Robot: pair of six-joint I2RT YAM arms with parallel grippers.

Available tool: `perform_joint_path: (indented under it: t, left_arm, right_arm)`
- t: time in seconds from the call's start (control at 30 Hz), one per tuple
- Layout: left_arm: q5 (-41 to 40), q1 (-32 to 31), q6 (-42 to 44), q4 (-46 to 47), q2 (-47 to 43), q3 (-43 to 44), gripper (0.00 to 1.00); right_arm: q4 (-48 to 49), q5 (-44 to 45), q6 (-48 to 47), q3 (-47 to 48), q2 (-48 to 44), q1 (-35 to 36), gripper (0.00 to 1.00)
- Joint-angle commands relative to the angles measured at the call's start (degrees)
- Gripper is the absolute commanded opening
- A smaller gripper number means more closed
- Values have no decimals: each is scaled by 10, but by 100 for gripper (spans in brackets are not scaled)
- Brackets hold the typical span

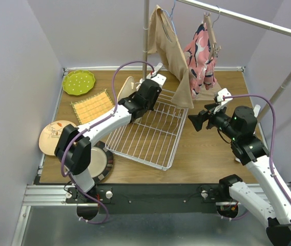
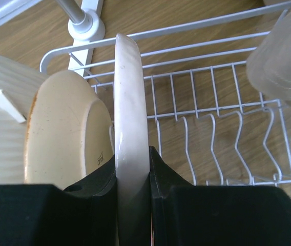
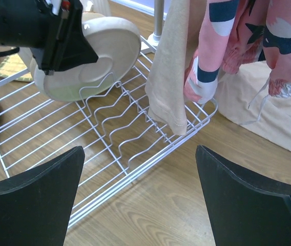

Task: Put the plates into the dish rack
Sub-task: Insert the plate into the dish rack

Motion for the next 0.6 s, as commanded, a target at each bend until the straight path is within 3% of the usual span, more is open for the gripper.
perform_joint_path:
  t: [0.0,0.1,0.23,0.33,0.57]
  left_arm:
    - [-16,-1,-19,74,7,2,0]
    - [-21,1,-17,74,5,1,3]
    - [-9,6,-15,70,-2,2,30]
    - [7,8,-15,51,-3,10,40]
    - [40,9,-24,21,-27,33,47]
  right_arm:
    - [11,-8,0,-10,-2,-4,98]
    - [11,-8,0,-10,-1,-6,98]
    - [11,-10,0,-13,-1,-8,98]
    - [11,-11,0,-13,0,-8,98]
    - [10,-18,-12,-14,2,-10,98]
